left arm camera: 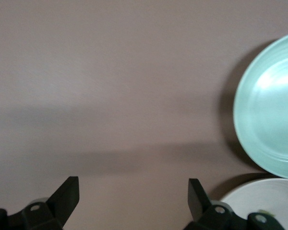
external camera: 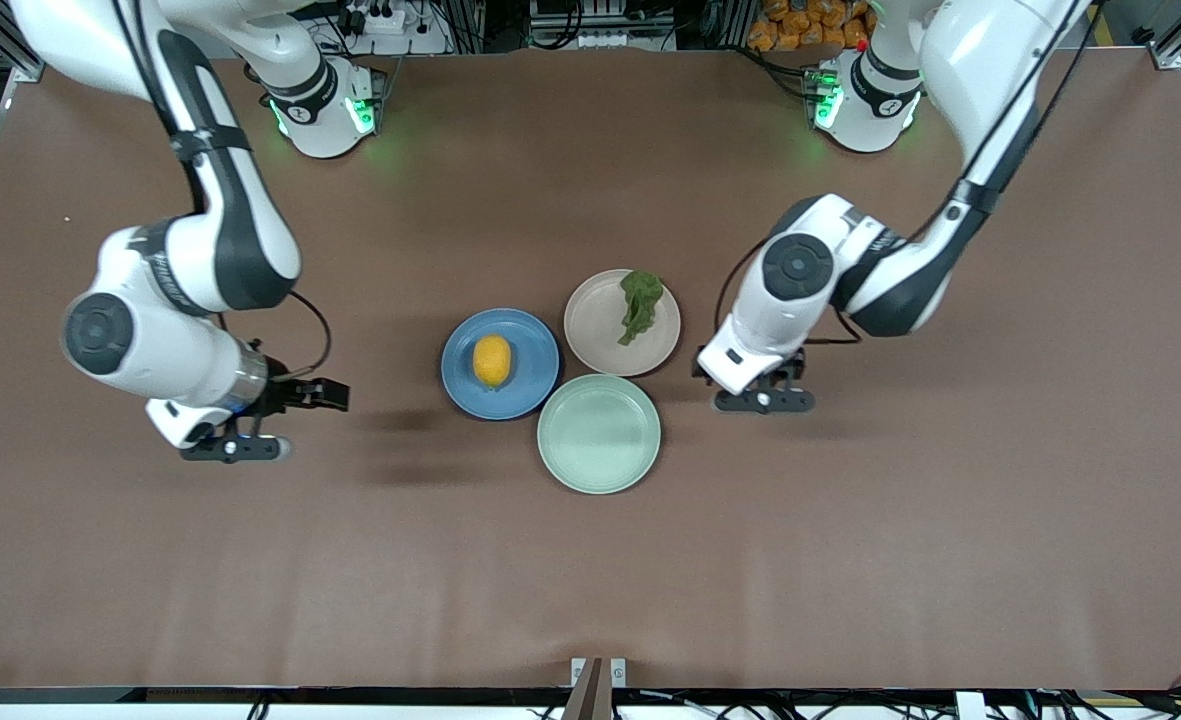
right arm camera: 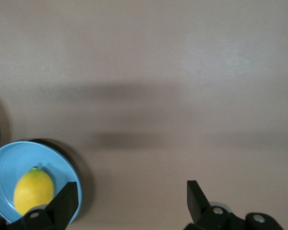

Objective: Place lemon and lettuce in plates

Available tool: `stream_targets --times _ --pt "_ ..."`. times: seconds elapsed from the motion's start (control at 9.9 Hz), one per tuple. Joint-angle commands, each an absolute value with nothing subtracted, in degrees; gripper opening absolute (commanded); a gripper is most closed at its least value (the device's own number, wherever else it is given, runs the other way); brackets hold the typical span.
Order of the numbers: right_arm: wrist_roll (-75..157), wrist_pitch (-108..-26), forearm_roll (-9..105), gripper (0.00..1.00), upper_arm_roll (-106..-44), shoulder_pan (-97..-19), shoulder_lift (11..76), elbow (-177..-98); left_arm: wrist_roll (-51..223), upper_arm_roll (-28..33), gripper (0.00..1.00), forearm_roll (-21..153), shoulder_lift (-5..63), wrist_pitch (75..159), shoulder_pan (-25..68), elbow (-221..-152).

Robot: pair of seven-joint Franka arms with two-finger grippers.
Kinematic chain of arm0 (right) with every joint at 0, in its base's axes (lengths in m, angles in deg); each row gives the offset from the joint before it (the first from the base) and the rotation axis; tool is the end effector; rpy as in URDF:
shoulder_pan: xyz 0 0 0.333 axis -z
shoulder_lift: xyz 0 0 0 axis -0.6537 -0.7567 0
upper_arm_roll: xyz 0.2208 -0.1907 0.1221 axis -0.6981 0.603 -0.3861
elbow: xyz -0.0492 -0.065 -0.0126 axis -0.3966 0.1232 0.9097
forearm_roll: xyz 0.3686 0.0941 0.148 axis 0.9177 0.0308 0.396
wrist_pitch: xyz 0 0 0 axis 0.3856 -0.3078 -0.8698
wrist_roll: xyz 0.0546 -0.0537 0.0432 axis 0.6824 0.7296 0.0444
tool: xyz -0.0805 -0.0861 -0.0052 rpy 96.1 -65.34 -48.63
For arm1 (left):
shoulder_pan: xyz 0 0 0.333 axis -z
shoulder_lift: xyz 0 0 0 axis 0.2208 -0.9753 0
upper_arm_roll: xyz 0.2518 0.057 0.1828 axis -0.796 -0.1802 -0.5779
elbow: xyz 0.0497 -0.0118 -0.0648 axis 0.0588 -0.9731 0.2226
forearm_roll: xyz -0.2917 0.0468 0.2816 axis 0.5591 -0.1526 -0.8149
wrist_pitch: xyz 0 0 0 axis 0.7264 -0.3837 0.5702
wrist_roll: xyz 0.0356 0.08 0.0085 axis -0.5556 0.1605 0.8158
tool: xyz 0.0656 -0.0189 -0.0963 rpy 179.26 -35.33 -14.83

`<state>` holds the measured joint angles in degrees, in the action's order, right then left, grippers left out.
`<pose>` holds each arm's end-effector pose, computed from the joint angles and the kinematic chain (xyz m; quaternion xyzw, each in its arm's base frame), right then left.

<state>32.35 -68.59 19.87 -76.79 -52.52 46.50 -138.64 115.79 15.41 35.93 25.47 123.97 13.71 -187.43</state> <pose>0.6491 0.1051 0.3472 -0.9979 -0.0025 0.0348 0.0544 0.5882 -0.3150 0.2916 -0.9988 0.0406 -0.0059 0.0251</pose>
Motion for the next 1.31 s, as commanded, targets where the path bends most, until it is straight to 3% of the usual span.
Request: stream_targets --times 0.0,0.71,1.01,1.21 --pt "34.94 -68.50 18.60 1.00 -77.54 -49.70 52.16 -143.34 107.31 15.38 1.00 35.49 24.73 116.62 10.66 -181.70" --pt "34.68 -58.40 16.74 1.00 -77.54 -45.40 61.92 -143.96 107.38 14.24 1.00 35.31 27.88 115.55 5.99 -180.36" --pt "34.86 -53.15 13.94 1.00 -77.72 -45.22 64.30 -140.99 91.81 -3.11 1.00 48.97 35.07 113.61 16.94 -183.95" --pt "35.03 -49.70 13.84 1.00 -77.72 -44.25 65.87 -138.34 86.12 -6.94 1.00 54.55 40.52 113.61 17.51 -189.39"
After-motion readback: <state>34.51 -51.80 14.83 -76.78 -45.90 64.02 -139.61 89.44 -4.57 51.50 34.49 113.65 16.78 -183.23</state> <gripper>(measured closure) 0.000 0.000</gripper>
